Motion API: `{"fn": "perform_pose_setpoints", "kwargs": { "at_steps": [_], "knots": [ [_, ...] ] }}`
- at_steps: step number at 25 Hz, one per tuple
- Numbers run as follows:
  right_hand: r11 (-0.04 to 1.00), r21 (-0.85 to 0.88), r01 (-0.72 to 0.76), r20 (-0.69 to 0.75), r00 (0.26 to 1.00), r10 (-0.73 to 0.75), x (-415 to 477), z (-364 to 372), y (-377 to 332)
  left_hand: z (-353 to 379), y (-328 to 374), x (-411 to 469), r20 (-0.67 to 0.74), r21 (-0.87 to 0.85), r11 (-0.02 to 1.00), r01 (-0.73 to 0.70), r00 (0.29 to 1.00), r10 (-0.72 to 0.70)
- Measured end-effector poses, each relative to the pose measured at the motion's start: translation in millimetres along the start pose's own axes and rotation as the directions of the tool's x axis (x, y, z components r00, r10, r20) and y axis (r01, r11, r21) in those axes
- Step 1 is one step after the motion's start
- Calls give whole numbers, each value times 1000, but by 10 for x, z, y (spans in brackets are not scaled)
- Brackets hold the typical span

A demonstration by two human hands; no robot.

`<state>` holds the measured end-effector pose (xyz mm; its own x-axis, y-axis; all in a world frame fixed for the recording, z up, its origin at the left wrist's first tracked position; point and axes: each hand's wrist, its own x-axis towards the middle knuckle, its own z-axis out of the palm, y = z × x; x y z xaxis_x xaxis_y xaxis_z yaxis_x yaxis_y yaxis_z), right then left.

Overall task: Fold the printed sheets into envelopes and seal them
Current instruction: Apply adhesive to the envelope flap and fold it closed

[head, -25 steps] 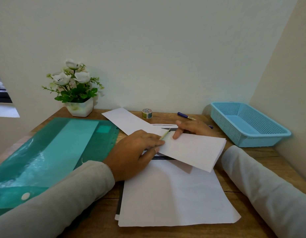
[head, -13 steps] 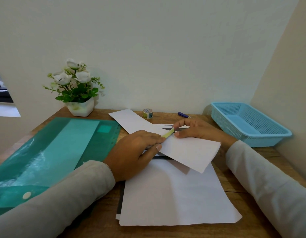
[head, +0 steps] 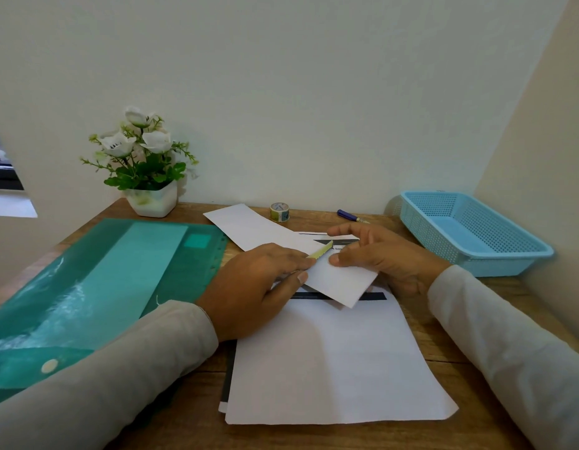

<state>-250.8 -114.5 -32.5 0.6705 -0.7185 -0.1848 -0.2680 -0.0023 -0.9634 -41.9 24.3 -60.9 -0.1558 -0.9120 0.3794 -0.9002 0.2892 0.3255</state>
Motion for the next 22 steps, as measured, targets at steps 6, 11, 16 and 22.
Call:
{"fn": "perform_pose_setpoints", "kwargs": {
  "at_steps": [6, 11, 16, 22],
  "knots": [
    [996, -8, -87, 141, 986, 88, -97, -103, -58, 21, -30, 3, -15, 44, 998, 36, 999, -35],
    [995, 30, -94, 220, 972, 85, -137, -171, -78, 34, -25, 3, -42, 9, 1000, 1, 999, -1],
    [997, 76, 11, 40, 999, -14, 31, 115, -24, 24, 6, -6, -63, -3, 998, -59, 996, 59],
    [983, 156, 94, 41, 994, -101, -64, 92, -51, 50, -40, 0, -98, -20, 1000, -22, 995, 20]
  ]
}}
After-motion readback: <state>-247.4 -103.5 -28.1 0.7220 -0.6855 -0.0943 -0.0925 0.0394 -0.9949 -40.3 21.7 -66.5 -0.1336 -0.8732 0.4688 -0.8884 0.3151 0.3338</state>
